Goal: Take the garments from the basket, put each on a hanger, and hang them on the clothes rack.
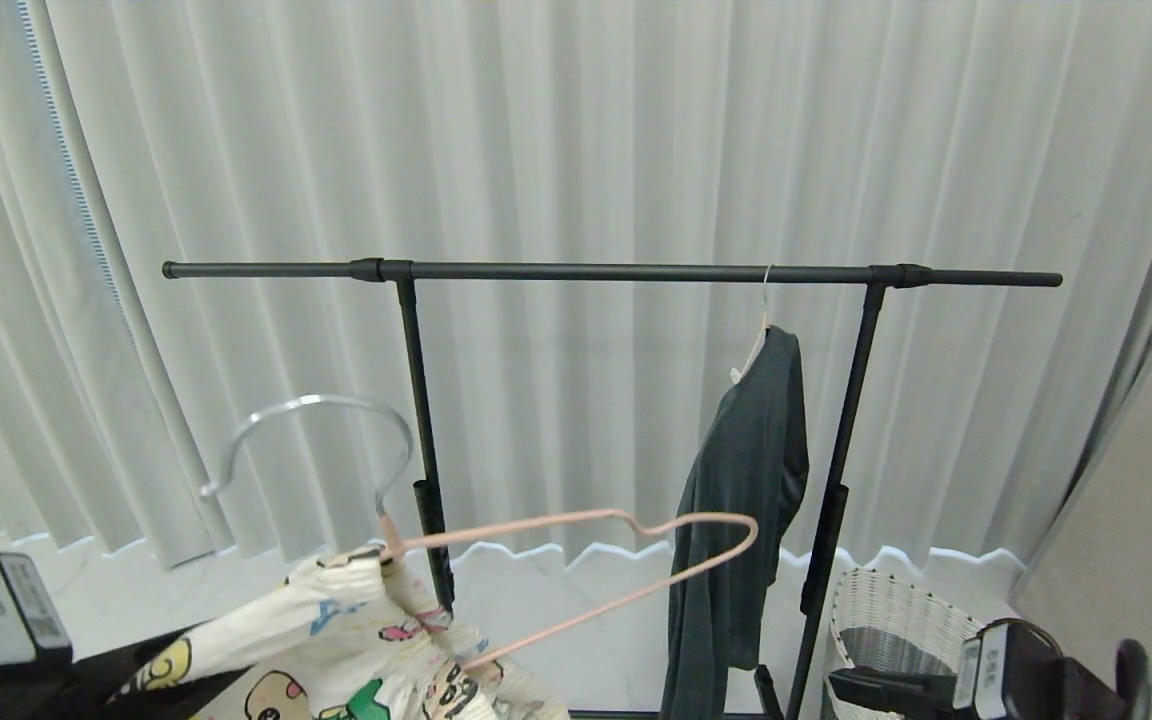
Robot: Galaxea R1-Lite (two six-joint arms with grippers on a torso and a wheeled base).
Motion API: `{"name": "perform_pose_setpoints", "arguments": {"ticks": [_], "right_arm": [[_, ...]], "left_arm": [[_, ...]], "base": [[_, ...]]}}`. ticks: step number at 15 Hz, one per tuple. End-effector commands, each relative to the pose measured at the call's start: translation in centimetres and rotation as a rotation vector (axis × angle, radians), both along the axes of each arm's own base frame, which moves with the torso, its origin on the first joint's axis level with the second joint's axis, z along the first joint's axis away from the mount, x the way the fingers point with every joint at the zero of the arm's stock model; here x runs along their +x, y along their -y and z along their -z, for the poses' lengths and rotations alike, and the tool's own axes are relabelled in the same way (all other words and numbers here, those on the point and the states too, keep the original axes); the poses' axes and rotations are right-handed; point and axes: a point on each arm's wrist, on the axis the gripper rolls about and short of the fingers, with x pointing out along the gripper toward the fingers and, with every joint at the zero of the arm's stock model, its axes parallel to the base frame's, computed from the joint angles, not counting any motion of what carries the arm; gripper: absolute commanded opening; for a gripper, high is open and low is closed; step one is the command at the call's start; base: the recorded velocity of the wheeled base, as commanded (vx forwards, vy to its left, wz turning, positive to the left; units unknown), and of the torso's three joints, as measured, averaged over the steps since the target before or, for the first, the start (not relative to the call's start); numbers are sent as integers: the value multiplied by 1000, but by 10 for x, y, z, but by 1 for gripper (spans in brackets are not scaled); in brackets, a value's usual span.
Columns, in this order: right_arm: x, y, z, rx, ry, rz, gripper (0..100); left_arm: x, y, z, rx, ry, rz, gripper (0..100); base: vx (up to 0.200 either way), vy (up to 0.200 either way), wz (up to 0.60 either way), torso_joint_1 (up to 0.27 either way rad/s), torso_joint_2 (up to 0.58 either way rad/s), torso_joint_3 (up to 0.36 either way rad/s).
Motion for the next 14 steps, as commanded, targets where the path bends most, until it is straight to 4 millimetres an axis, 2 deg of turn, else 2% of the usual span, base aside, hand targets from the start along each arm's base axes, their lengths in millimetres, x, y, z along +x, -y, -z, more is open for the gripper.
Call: {"name": "perform_pose_setpoints", "arguments": {"ticks": [1, 3, 7, 10, 14], "right_arm": [[9, -25, -2, 16, -43, 35, 100], [19, -49, -3, 32, -63, 107, 100], [37, -94, -13, 136, -65, 198, 100], [37, -110, -14, 151, -56, 174, 100], [25, -116, -3, 107, -66, 136, 100]], "left_arm": [[6, 6, -17, -45, 17, -12, 0], [8, 9, -27, -78, 27, -15, 0], [8, 10, -35, -104, 37, 12, 0], [8, 10, -39, -114, 44, 15, 0], [8, 11, -41, -119, 48, 18, 0]], "base": [[0, 0, 0, 0, 0, 0], [0, 0, 0, 0, 0, 0], [0, 0, 0, 0, 0, 0], [0, 0, 0, 0, 0, 0], [0, 0, 0, 0, 0, 0]]}}
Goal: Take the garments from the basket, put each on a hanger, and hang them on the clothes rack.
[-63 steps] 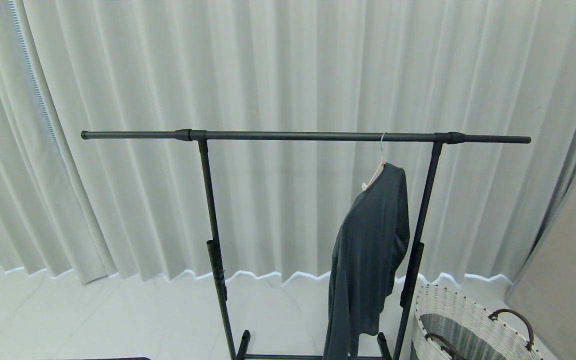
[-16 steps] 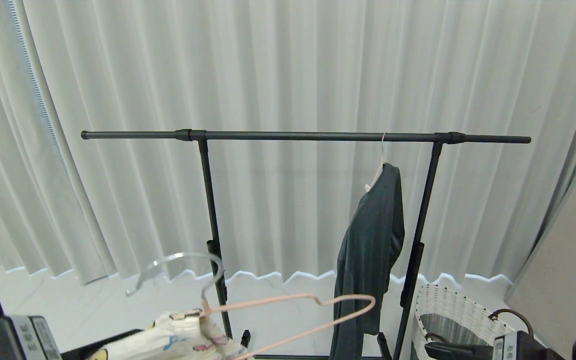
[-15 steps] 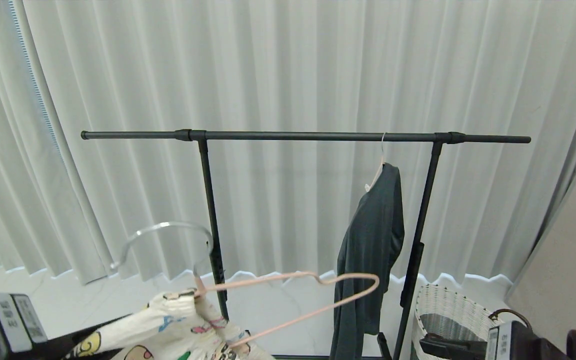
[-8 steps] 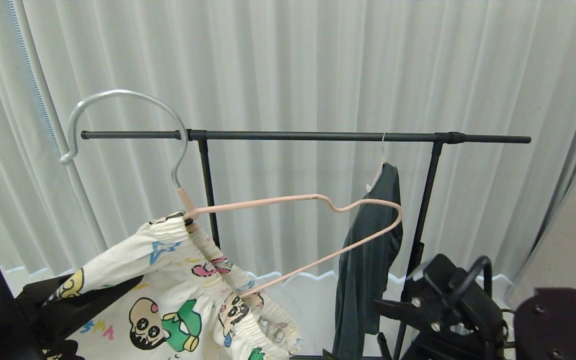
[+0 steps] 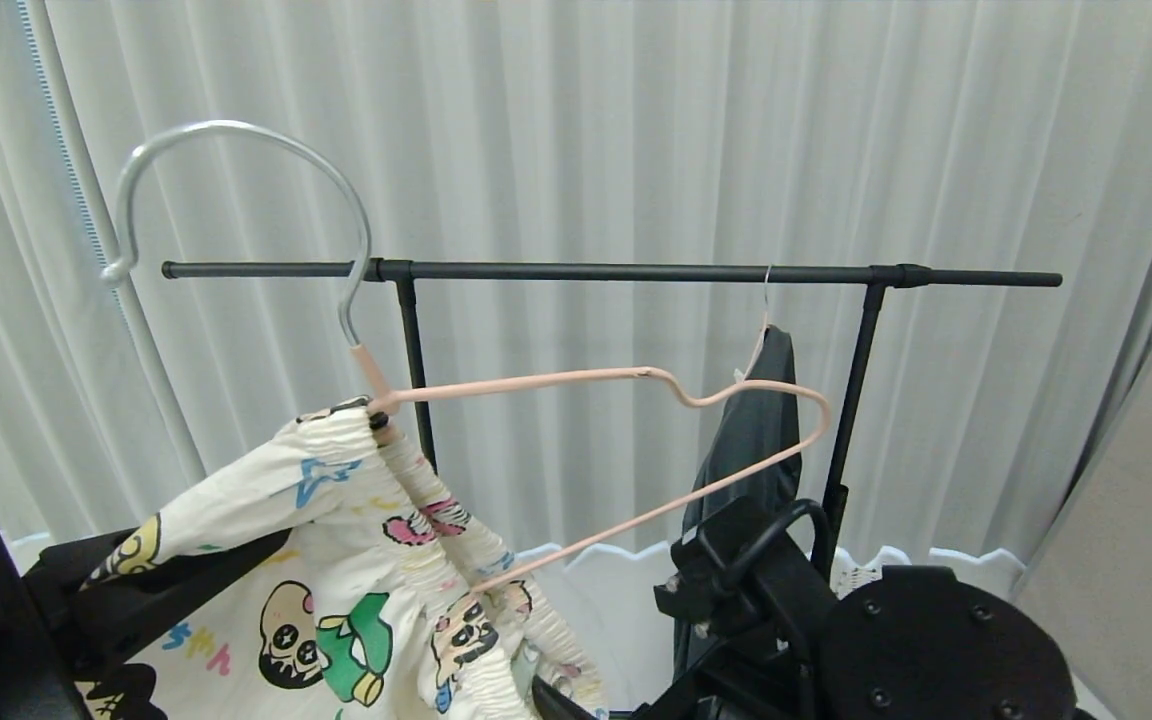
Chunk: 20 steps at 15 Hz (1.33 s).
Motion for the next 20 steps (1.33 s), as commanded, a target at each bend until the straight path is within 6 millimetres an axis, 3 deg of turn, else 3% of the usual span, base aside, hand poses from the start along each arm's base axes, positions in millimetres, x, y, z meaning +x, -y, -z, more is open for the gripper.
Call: {"name": "perform_pose_setpoints", "arguments": {"ticks": [1, 5, 9, 12, 18, 20], "right_arm": [[-3, 0, 14, -56, -8, 1, 100], [6, 29, 34, -219, 23, 98, 100], [33, 76, 33, -311, 78, 285, 100], [40, 107, 28, -329, 99, 366, 100], [36, 118, 15, -296, 140, 366, 100], [24, 117, 8, -297, 160, 307, 100]], "left_arm": [[0, 0, 0, -1, 2, -1, 0], [0, 0, 2, -5, 3, -6, 0], [-3, -7, 27, 61, -35, -23, 0], [-9, -15, 47, 98, -60, -26, 0], [-11, -24, 73, 235, -66, -96, 0], [-9, -22, 75, 282, -60, -81, 0]], "base": [[0, 0, 0, 0, 0, 0], [0, 0, 0, 0, 0, 0], [0, 0, 0, 0, 0, 0], [0, 0, 0, 0, 0, 0], [0, 0, 0, 0, 0, 0], [0, 0, 0, 0, 0, 0]]}}
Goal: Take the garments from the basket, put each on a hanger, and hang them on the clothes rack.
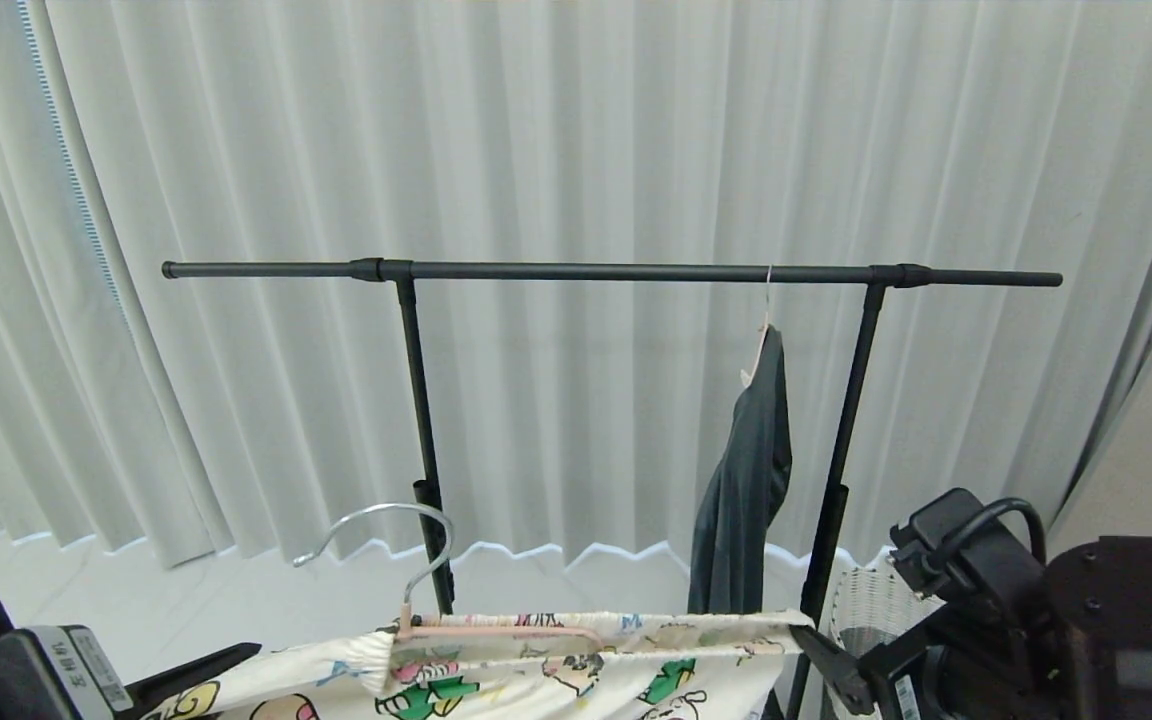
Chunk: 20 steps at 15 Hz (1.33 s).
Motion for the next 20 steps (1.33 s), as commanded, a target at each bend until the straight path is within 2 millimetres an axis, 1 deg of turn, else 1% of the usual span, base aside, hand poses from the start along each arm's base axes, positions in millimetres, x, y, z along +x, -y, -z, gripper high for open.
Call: {"name": "perform_pose_setpoints", "arguments": {"ticks": [1, 3, 4, 5, 7, 8, 10, 13, 15, 17, 20], "right_arm": [[-16, -2, -12, 33, 14, -81, 100], [-36, -8, -18, 69, -6, -241, 100], [-51, -13, -24, 113, -35, -413, 100], [-57, -16, -30, 143, -45, -507, 100], [-56, -24, -38, 144, -37, -553, 100], [-52, -34, -46, 113, -26, -569, 100], [-49, -50, -51, 74, -28, -632, 100], [-44, -80, -50, -28, -48, -717, 100], [-46, -93, -49, -53, -100, -787, 100], [-48, -97, -46, -91, -133, -798, 100], [-49, -95, -44, -122, -158, -796, 100]], "left_arm": [[3, 3, 1, 8, -9, -4, 0], [4, 4, -3, -16, 9, -2, 0], [4, 4, -4, -26, 13, 5, 0], [3, 5, -4, -32, 11, 19, 0], [2, 6, -4, -40, 4, 64, 0], [0, 8, -5, -45, 4, 97, 0], [-4, 11, -5, -42, 3, 155, 0], [-11, 17, -4, -29, 1, 260, 0], [-12, 17, -4, -5, 19, 275, 0], [-12, 17, -5, 14, 34, 287, 0], [-11, 17, -5, 20, 38, 289, 0]], "base": [[0, 0, 0, 0, 0, 0], [0, 0, 0, 0, 0, 0], [0, 0, 0, 0, 0, 0], [0, 0, 0, 0, 0, 0], [0, 0, 0, 0, 0, 0], [0, 0, 0, 0, 0, 0], [0, 0, 0, 0, 0, 0], [0, 0, 0, 0, 0, 0], [0, 0, 0, 0, 0, 0], [0, 0, 0, 0, 0, 0], [0, 0, 0, 0, 0, 0]]}}
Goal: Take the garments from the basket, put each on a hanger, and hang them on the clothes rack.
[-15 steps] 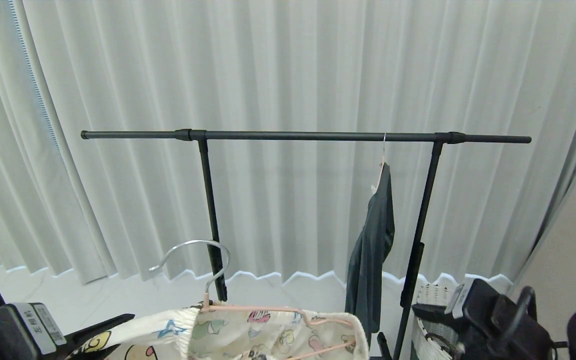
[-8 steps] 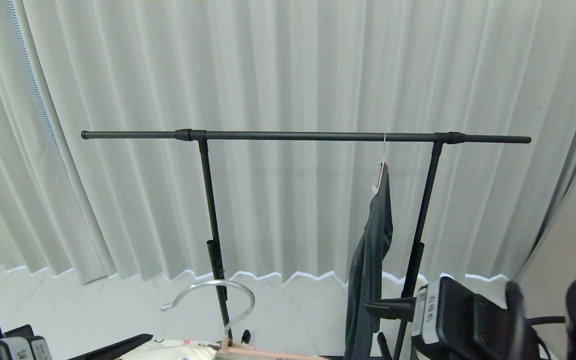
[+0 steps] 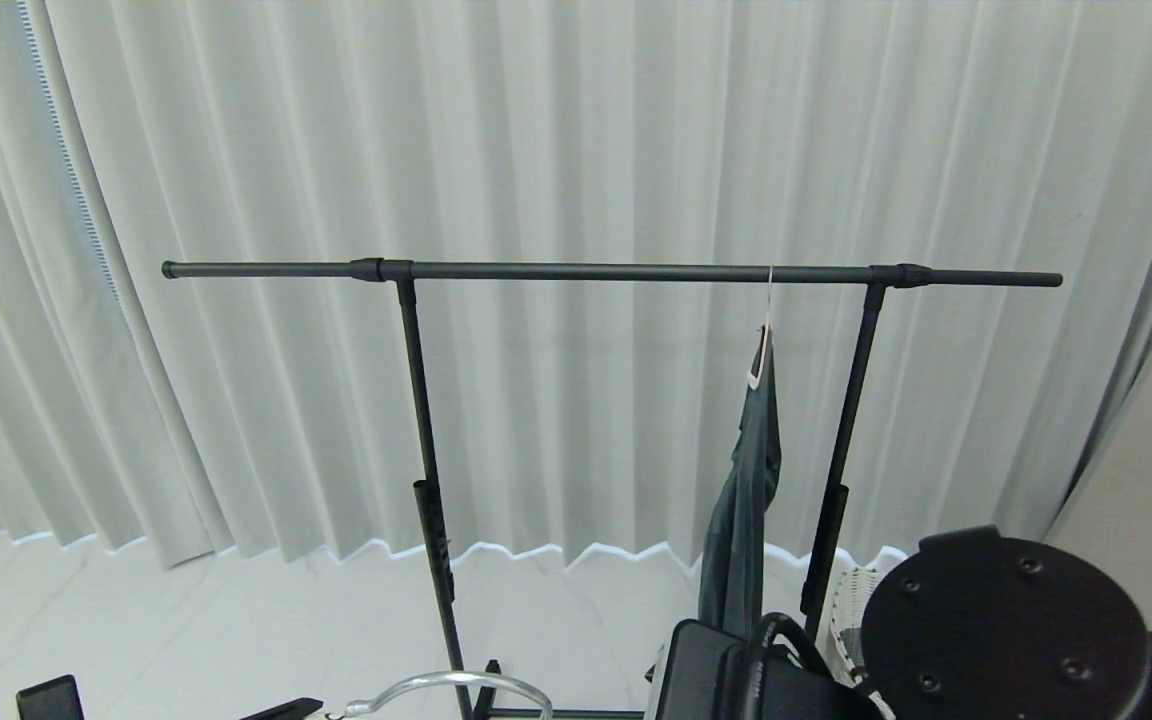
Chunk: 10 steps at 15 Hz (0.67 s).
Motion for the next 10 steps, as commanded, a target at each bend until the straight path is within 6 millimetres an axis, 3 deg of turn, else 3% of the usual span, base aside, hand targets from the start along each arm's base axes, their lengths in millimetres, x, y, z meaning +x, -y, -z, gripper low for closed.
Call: {"name": "perform_pose_setpoints", "arguments": {"ticks": [1, 9, 10], "right_arm": [[0, -3, 3, -9, -2, 0, 100], [3, -9, 11, -34, -4, 15, 100], [5, -8, 10, -34, 1, 25, 0]], "left_arm": [[0, 0, 0, -2, 2, 0, 0], [0, 0, -1, -8, 4, -1, 0], [0, 0, -1, -8, 4, -1, 0]], "base": [[0, 0, 0, 0, 0, 0], [0, 0, 0, 0, 0, 0], [0, 0, 0, 0, 0, 0]]}}
